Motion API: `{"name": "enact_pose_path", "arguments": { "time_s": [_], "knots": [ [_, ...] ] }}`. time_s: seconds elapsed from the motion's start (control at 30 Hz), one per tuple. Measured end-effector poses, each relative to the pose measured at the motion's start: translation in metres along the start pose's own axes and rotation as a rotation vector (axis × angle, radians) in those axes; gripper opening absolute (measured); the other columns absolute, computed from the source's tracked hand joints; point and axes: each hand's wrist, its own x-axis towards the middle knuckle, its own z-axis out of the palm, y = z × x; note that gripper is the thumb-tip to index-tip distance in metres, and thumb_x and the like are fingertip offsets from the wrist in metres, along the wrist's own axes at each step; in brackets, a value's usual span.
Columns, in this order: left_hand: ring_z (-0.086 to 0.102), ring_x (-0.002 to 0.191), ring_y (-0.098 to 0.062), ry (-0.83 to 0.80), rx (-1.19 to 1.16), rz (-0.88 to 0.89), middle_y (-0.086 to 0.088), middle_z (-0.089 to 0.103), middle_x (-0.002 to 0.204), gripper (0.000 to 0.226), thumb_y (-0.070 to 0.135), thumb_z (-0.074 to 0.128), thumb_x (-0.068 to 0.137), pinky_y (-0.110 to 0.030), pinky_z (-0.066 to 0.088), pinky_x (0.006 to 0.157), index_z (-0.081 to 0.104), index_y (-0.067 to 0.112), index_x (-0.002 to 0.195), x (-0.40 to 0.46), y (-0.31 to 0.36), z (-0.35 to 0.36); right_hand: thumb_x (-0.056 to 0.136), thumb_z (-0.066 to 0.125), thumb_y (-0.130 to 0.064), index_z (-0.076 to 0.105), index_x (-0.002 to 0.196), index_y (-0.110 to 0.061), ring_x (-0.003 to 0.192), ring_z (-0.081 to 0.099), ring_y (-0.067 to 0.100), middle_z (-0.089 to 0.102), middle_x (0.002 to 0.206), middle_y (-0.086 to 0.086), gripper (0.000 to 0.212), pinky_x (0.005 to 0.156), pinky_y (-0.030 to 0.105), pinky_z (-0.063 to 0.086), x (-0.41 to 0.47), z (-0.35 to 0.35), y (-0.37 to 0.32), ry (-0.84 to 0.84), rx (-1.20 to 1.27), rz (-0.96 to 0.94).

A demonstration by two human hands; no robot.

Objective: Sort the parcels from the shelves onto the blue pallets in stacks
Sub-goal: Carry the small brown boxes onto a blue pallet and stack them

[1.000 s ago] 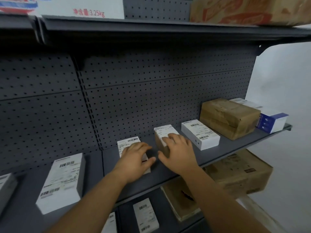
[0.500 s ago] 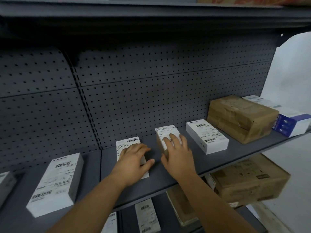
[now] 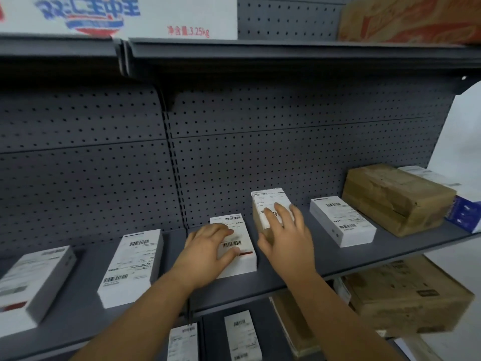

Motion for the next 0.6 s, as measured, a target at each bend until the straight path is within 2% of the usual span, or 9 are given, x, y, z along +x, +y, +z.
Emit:
{"name": "enact_pose_path", "arguments": {
  "time_s": [0.1, 0.2, 0.27, 0.43, 0.6],
  "knots": [
    [0.030, 0.132, -0.006, 0.036, -0.008, -0.018, 0.016, 0.042, 0.138, 0.058, 0.065, 0.039, 0.088, -0.035, 0.020, 0.111, 0.045, 0.032, 0.135, -0.017, -0.010, -0.018, 0.076, 0.068, -0.038, 0.057, 0.126, -0.020, 0.128, 0.043, 0.035, 0.054, 0.135, 0.005, 0.054, 0.075, 0.044, 0.053, -0.002, -0.012, -0.031, 0.025, 0.014, -0.028],
    [0.032, 0.131, -0.008, 0.053, 0.008, -0.035, 0.015, 0.042, 0.139, 0.071, 0.072, 0.024, 0.079, -0.037, 0.024, 0.111, 0.045, 0.033, 0.134, -0.043, -0.027, -0.039, 0.075, 0.071, -0.040, 0.057, 0.125, -0.021, 0.126, 0.045, 0.033, 0.055, 0.132, 0.004, 0.055, 0.075, 0.044, 0.054, -0.011, -0.020, -0.065, 0.028, 0.013, -0.054],
    [0.032, 0.132, -0.009, 0.060, 0.011, -0.052, 0.014, 0.042, 0.140, 0.073, 0.073, 0.021, 0.078, -0.038, 0.024, 0.112, 0.045, 0.033, 0.134, -0.063, -0.044, -0.051, 0.074, 0.074, -0.039, 0.058, 0.124, -0.021, 0.125, 0.046, 0.033, 0.056, 0.131, 0.004, 0.056, 0.073, 0.043, 0.055, -0.018, -0.024, -0.093, 0.027, 0.020, -0.073],
    [0.029, 0.133, -0.006, 0.097, 0.002, -0.098, 0.015, 0.040, 0.141, 0.053, 0.061, 0.043, 0.090, -0.032, 0.020, 0.112, 0.045, 0.032, 0.135, -0.126, -0.094, -0.093, 0.075, 0.072, -0.040, 0.059, 0.124, -0.020, 0.126, 0.045, 0.033, 0.055, 0.131, 0.004, 0.055, 0.076, 0.047, 0.056, -0.037, -0.024, -0.175, 0.023, 0.066, -0.102],
    [0.029, 0.135, -0.010, 0.125, 0.047, -0.163, 0.011, 0.039, 0.144, 0.053, 0.056, 0.045, 0.092, -0.034, 0.019, 0.112, 0.043, 0.031, 0.137, -0.192, -0.142, -0.136, 0.075, 0.073, -0.042, 0.059, 0.125, -0.020, 0.126, 0.045, 0.034, 0.055, 0.133, 0.005, 0.056, 0.080, 0.048, 0.055, -0.058, -0.024, -0.260, -0.002, 0.092, -0.135]
  ]
}}
